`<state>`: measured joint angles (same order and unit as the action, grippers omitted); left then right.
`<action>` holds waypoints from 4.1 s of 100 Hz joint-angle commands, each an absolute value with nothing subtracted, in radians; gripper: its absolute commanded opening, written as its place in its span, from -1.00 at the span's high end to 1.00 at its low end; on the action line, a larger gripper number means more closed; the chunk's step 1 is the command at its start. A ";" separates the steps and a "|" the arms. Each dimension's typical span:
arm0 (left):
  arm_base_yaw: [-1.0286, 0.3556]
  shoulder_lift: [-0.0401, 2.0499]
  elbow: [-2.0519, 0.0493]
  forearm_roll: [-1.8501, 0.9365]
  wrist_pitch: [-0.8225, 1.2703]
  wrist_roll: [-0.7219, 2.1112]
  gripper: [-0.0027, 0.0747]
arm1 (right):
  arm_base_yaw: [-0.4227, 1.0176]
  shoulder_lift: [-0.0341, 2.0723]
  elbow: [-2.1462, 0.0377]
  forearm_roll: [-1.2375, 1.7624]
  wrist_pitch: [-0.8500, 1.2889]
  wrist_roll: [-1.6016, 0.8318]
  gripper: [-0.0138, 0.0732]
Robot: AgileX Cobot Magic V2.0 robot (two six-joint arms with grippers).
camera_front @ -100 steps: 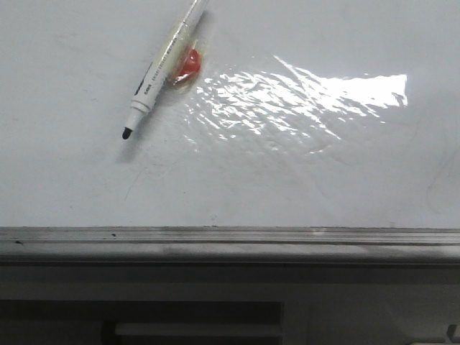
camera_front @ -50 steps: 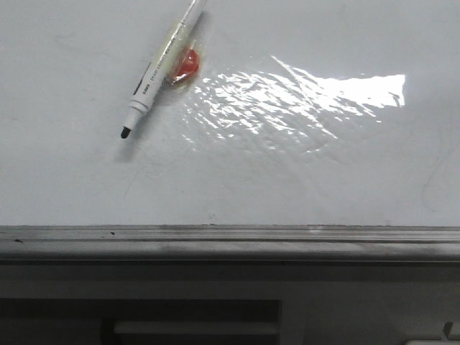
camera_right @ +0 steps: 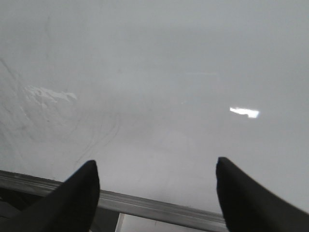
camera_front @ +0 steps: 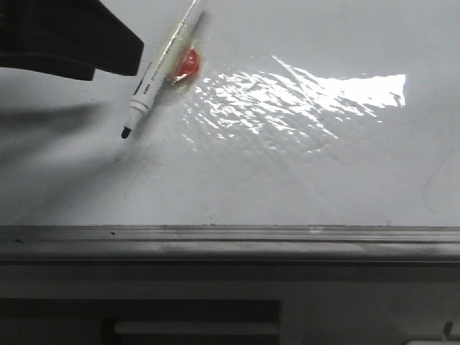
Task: Write number 9 on whiteboard
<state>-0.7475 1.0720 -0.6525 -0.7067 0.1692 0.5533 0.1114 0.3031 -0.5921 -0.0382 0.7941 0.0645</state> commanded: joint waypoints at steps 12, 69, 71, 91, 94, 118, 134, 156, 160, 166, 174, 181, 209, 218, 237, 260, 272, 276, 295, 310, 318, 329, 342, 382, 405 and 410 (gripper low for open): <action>-0.763 1.149 -0.689 -0.728 0.046 0.556 -0.01 | 0.107 0.323 -0.625 -0.053 0.729 0.052 -0.35; -0.823 1.139 -0.699 -0.692 0.189 0.622 0.98 | 0.157 0.348 -0.625 0.411 0.735 -0.418 -0.35; -0.835 1.126 -0.699 -0.686 0.214 0.652 0.98 | 0.166 0.354 -0.625 0.480 0.741 -0.490 -0.35; -0.957 1.002 -0.699 -0.683 0.428 0.978 0.98 | 0.235 0.492 -0.625 0.916 0.826 -0.986 -0.35; -0.969 0.990 -0.699 -0.683 0.437 0.993 0.98 | 0.244 0.517 -0.625 0.956 0.836 -1.024 -0.35; -0.993 0.971 -0.699 -0.683 0.440 1.009 0.98 | 0.331 0.694 -0.625 1.236 0.843 -1.412 -0.35; -0.993 0.971 -0.699 -0.683 0.440 1.011 0.98 | 0.389 0.788 -0.643 1.300 0.830 -1.515 -0.35; -0.993 0.971 -0.699 -0.683 0.440 1.011 0.98 | 0.484 0.913 -0.716 1.302 0.807 -1.518 -0.35; -0.993 0.971 -0.699 -0.683 0.440 1.011 0.98 | 0.507 0.932 -0.721 1.302 0.797 -1.518 -0.33; -0.993 0.971 -0.699 -0.683 0.440 1.011 0.98 | 0.542 0.965 -0.720 1.302 0.784 -1.518 -0.19; -0.993 0.971 -0.699 -0.683 0.440 1.011 0.98 | 0.582 0.988 -0.720 1.302 0.757 -1.518 0.09; -0.993 0.971 -0.699 -0.683 0.440 1.011 0.98 | 0.613 1.002 -0.720 1.302 0.726 -1.518 0.40; -0.993 0.971 -0.699 -0.683 0.438 1.011 0.98 | 0.657 1.024 -0.720 1.297 0.666 -1.497 0.82; -0.993 0.971 -0.699 -0.682 0.438 1.011 0.98 | 0.657 1.018 -0.720 1.287 0.640 -1.512 0.82; -0.993 0.969 -0.699 -0.682 0.438 1.011 0.98 | 0.657 0.998 -0.721 1.231 0.627 -1.517 0.50; -0.993 0.969 -0.699 -0.682 0.440 1.011 0.98 | 0.657 0.982 -0.721 1.195 0.567 -1.517 -0.36; -0.993 0.969 -0.699 -0.682 0.442 1.011 0.98 | 0.657 0.984 -0.721 1.192 0.541 -1.517 -0.38; -0.993 0.969 -0.699 -0.682 0.442 1.011 0.98 | 0.657 0.984 -0.719 1.190 0.533 -1.517 -0.38; -0.993 0.969 -0.699 -0.682 0.442 1.011 0.98 | 0.657 0.984 -0.701 1.181 0.511 -1.517 -0.38; -0.993 0.969 -0.701 -0.682 0.446 1.011 0.98 | 0.654 0.984 -0.680 1.173 0.495 -1.517 -0.38; -0.993 0.969 -0.701 -0.682 0.456 1.011 0.98 | 0.654 0.984 -0.675 1.173 0.493 -1.517 -0.38; -0.993 0.969 -0.701 -0.682 0.467 1.011 0.98 | 0.654 0.984 -0.675 1.177 0.497 -1.517 -0.29; -0.993 0.969 -0.701 -0.682 0.465 1.011 0.98 | 0.654 0.984 -0.675 1.200 0.511 -1.517 0.17; -0.976 0.967 -0.701 -0.682 0.425 0.940 0.92 | 0.654 0.989 -0.676 1.211 0.500 -1.483 0.84; -0.894 0.828 -0.701 -0.673 0.496 0.753 -0.24 | 0.654 0.989 -0.873 0.669 0.623 -0.949 0.84; -0.871 0.784 -0.701 -0.659 0.522 0.738 -0.45 | 0.654 0.994 -0.943 0.499 0.699 -0.813 0.84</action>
